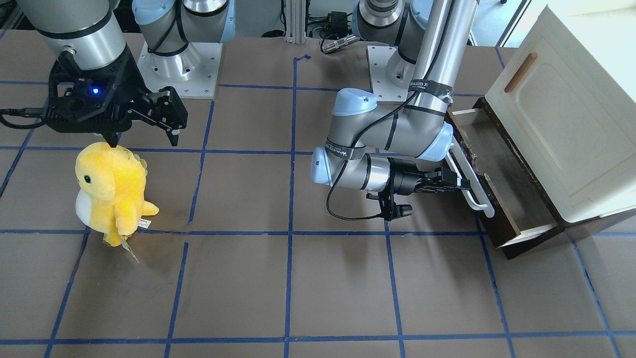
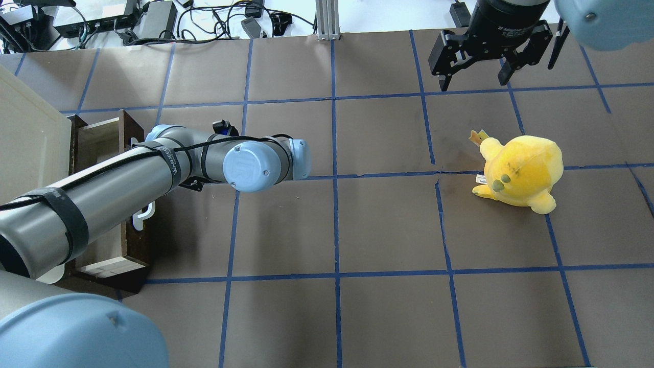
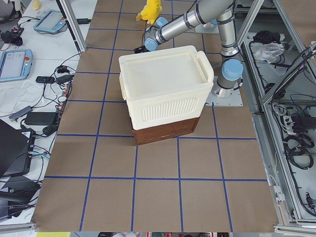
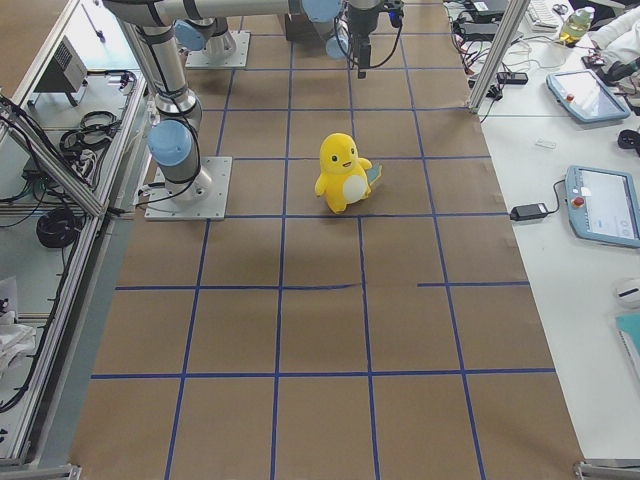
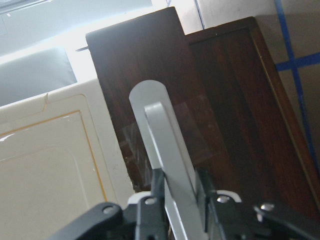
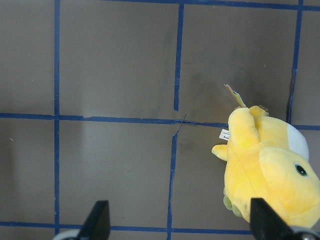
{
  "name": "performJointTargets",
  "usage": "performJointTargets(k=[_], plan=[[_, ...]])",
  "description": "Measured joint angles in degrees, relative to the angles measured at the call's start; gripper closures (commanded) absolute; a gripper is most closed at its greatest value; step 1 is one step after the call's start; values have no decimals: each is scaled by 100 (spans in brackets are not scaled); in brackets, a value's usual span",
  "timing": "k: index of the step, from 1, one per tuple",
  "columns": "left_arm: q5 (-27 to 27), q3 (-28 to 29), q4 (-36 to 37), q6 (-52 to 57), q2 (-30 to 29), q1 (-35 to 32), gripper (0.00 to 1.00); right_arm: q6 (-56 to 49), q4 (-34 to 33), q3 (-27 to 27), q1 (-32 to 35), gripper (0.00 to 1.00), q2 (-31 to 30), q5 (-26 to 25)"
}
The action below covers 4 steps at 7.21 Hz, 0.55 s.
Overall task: Pull drawer sideways
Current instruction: 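Pull the handle with the left gripper, sliding the drawer out of the cabinet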
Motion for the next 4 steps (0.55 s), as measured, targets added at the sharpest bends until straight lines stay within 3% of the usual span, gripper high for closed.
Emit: performJointTargets(k=[2,4], plan=[[4,0,-9,0,-3,-18,73,0,0,0,0,0,0,-1],[6,-1,-33,1,-2,-24,42,0,0,0,0,0,0,1]])
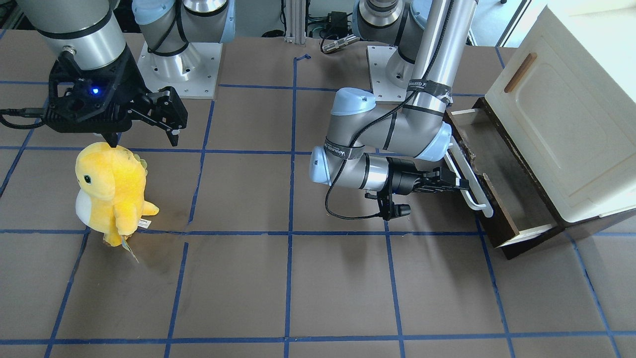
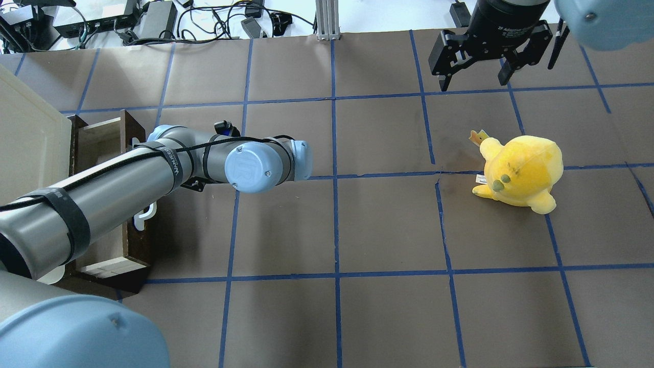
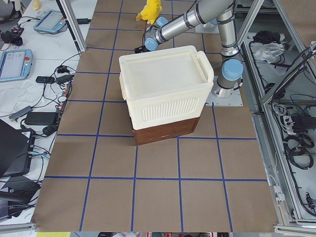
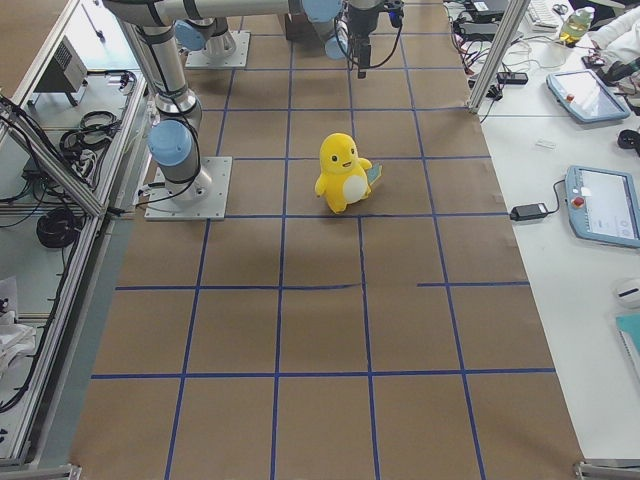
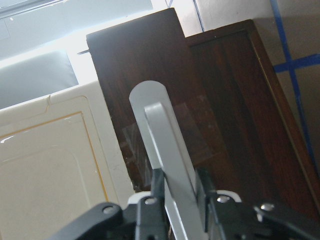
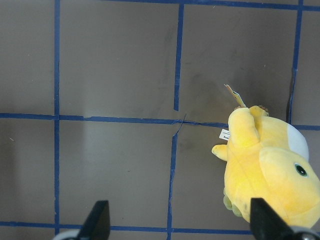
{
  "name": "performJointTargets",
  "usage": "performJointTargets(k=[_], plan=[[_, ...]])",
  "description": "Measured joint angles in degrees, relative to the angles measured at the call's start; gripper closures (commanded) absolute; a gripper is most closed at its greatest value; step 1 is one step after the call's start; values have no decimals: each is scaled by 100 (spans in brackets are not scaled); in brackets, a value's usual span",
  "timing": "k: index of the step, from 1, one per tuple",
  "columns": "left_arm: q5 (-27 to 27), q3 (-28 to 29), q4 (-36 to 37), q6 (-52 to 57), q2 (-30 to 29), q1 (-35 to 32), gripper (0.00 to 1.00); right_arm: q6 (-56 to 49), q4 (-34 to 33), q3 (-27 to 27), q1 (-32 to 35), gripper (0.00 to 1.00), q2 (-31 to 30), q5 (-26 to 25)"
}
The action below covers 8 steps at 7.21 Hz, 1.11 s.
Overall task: Pull drawer sideways
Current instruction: 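Pull the handle with the left gripper, sliding the drawer out of the cabinet, then open the left gripper and lift it off the handle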
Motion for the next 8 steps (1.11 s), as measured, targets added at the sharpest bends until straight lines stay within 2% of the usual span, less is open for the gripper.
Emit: performJointTargets(k=[5,6,8], plan=[[-171,27,60,-13,142,-130,44,1,0,0,0,0,0,1],[-398,130,64,104,271,-210,44,1,0,0,0,0,0,1],[-1212,595,117,1027,621,-247,44,2,0,0,0,0,-1,1]])
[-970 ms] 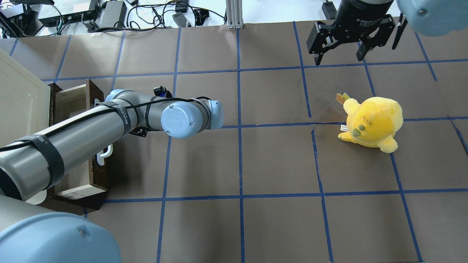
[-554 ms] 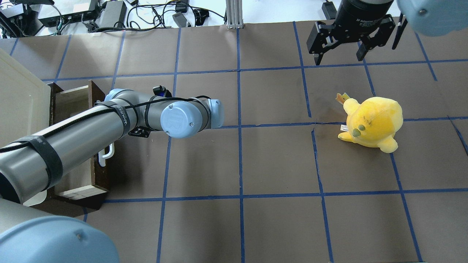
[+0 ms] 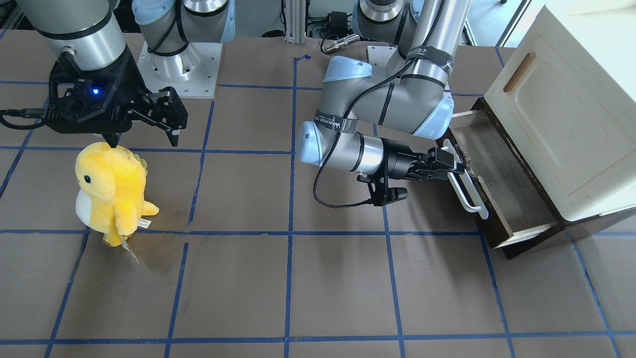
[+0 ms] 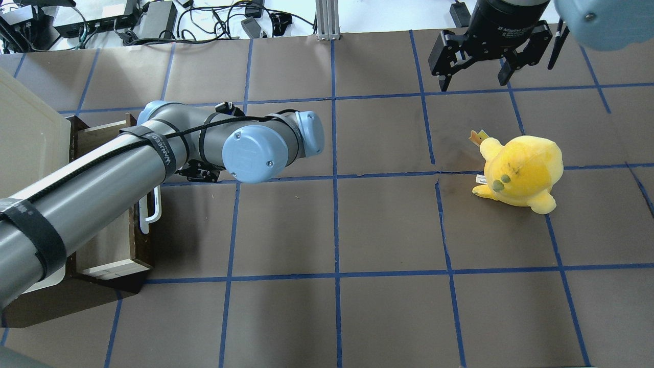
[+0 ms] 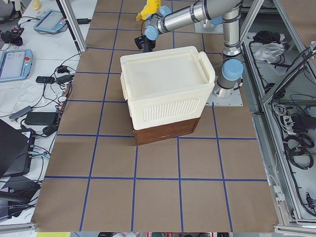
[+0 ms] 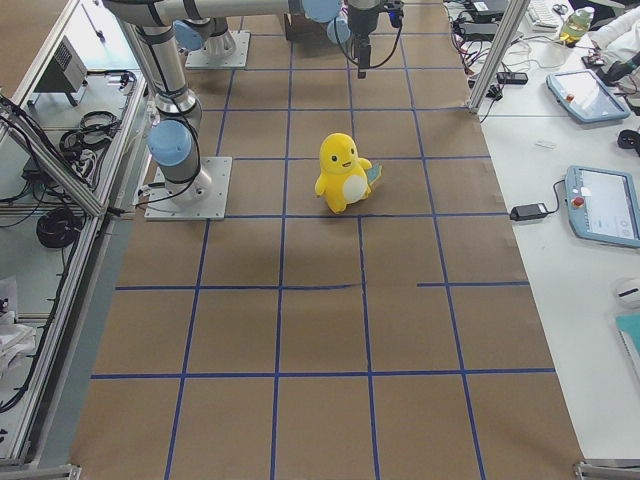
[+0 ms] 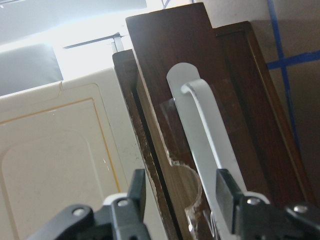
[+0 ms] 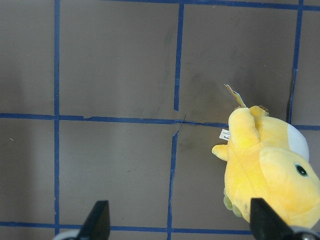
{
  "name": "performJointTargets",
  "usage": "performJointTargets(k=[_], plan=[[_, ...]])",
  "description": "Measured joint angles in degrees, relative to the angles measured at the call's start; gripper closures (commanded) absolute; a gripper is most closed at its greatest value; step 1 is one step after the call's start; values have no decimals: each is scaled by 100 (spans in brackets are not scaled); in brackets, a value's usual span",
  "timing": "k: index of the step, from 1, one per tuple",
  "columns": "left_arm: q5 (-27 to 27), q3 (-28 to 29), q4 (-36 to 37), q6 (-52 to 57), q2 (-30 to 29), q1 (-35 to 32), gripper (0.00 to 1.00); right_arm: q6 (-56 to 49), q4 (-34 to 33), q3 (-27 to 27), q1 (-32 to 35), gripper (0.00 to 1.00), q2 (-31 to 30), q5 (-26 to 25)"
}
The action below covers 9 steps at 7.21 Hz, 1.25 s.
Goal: Pull drawer sideways
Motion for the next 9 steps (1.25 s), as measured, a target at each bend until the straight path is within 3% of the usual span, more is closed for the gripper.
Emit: performJointTargets(k=[3,6,8,9], plan=[[-1622,588,458,1829,823,182,44,-2,0,0,0,0,0,-2],[-3739,659,557,2459,1838,677,41,-5,0,0,0,0,0,0],[-5126,661,560,2522,2145,1175,25,-1,0,0,0,0,1,0],[-5737,666,562,2505,2206,1398,1,0,0,0,0,0,1,0]])
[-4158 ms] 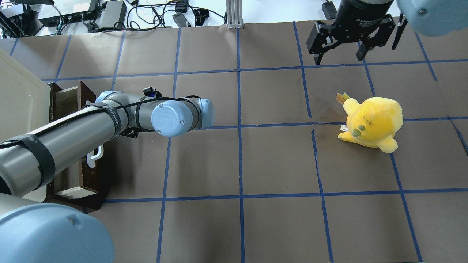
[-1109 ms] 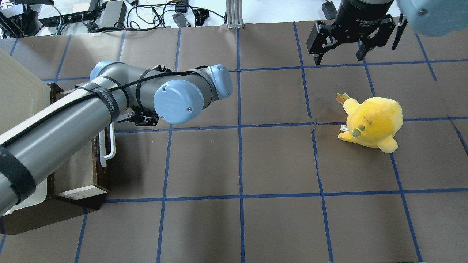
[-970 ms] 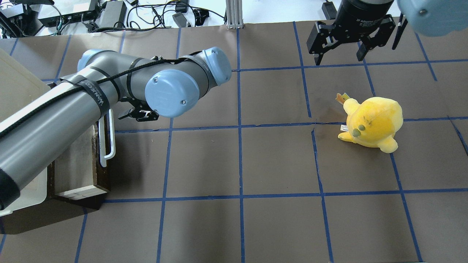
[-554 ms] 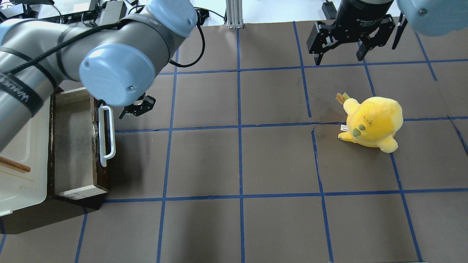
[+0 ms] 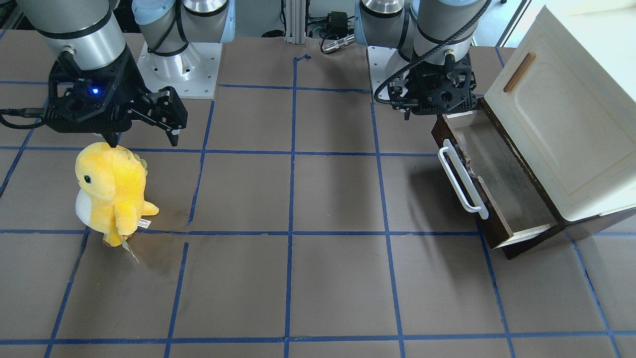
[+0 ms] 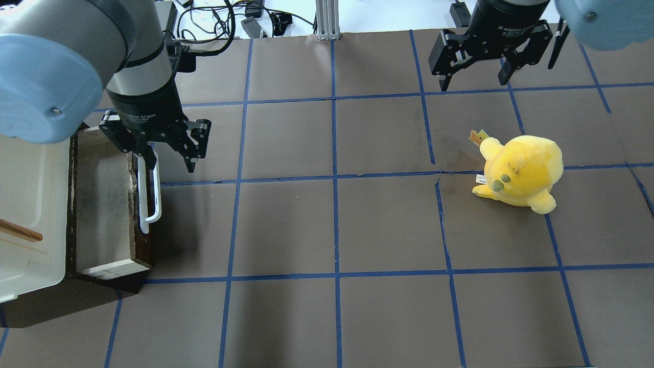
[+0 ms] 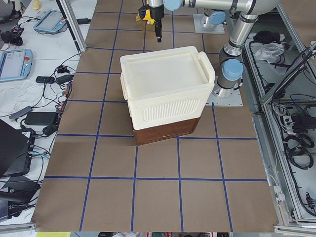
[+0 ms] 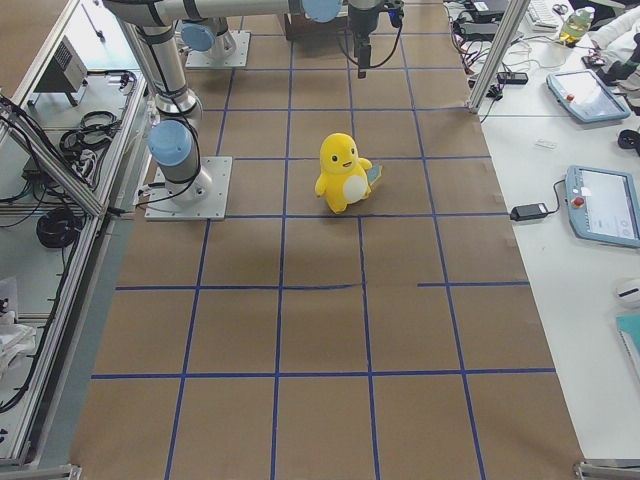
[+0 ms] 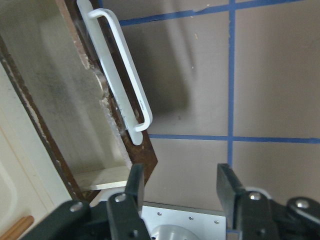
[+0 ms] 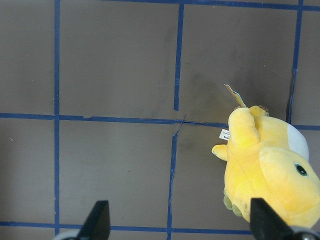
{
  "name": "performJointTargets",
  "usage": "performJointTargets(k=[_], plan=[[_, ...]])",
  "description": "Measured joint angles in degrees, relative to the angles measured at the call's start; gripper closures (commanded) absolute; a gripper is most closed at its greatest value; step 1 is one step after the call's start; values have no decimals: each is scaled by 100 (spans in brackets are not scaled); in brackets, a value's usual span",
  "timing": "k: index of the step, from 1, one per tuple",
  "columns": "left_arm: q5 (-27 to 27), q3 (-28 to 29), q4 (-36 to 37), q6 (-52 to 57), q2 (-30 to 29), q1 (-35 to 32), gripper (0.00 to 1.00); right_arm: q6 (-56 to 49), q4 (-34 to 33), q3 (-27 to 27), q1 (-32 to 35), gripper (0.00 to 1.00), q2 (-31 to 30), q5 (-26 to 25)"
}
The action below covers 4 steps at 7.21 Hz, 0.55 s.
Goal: Pull drawer sideways
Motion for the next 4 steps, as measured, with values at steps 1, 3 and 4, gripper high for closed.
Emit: performJointTargets(k=[1,3,4], plan=[[-406,6,12,-2,46,145,0,0,0,0,0,0,0,0],[-678,137,97,80,25,280,0,0,0,0,0,0,0,0],[-701,238,140,136,-18,297,0,1,0,0,0,0,0,0]])
